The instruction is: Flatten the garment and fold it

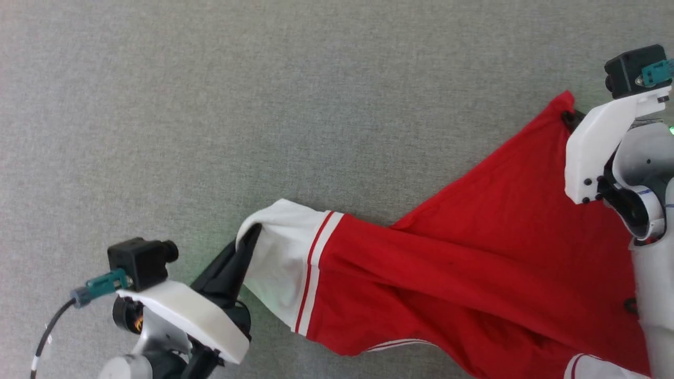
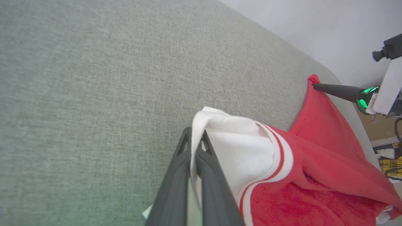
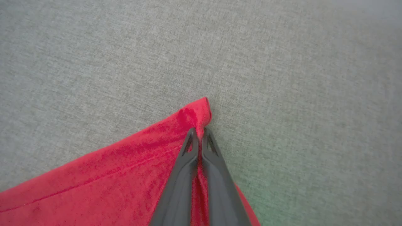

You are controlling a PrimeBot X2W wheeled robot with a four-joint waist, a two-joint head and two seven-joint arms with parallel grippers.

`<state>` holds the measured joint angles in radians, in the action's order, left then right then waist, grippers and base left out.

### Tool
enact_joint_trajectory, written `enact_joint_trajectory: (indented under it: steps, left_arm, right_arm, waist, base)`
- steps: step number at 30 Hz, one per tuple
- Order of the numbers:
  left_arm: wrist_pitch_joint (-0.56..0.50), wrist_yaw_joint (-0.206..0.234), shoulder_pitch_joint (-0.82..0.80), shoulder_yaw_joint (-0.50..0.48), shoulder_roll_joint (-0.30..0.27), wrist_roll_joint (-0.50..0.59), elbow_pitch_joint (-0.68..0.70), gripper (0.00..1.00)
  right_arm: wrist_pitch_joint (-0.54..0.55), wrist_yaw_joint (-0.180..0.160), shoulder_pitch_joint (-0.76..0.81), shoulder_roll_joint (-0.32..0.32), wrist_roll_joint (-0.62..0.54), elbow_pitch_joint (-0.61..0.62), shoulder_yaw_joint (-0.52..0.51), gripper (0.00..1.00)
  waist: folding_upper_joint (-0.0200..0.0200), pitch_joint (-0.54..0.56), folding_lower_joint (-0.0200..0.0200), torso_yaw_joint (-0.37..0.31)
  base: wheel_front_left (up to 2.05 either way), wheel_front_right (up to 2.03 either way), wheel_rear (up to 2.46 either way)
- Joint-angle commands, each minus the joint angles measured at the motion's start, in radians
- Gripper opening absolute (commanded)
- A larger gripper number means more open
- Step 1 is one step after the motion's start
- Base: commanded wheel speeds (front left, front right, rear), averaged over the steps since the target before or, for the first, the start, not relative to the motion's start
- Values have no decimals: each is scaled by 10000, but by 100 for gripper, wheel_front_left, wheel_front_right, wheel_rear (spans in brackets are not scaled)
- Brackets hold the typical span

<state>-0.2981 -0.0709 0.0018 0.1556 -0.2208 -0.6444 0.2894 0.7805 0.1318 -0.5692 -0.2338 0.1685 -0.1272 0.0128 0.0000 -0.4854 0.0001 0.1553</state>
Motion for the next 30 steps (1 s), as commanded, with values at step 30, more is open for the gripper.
enact_joint_trajectory:
  steps: [30]
  left_arm:
    - [-76, 1068, -7547, -752, -1131, 2249, -2978, 0]
  right_arm:
    - [-2932, -11, -2165, 1418, 891, 458, -805, 0]
  waist:
    - [0, 4173, -1, -2502]
  base:
    - [0, 0, 0]
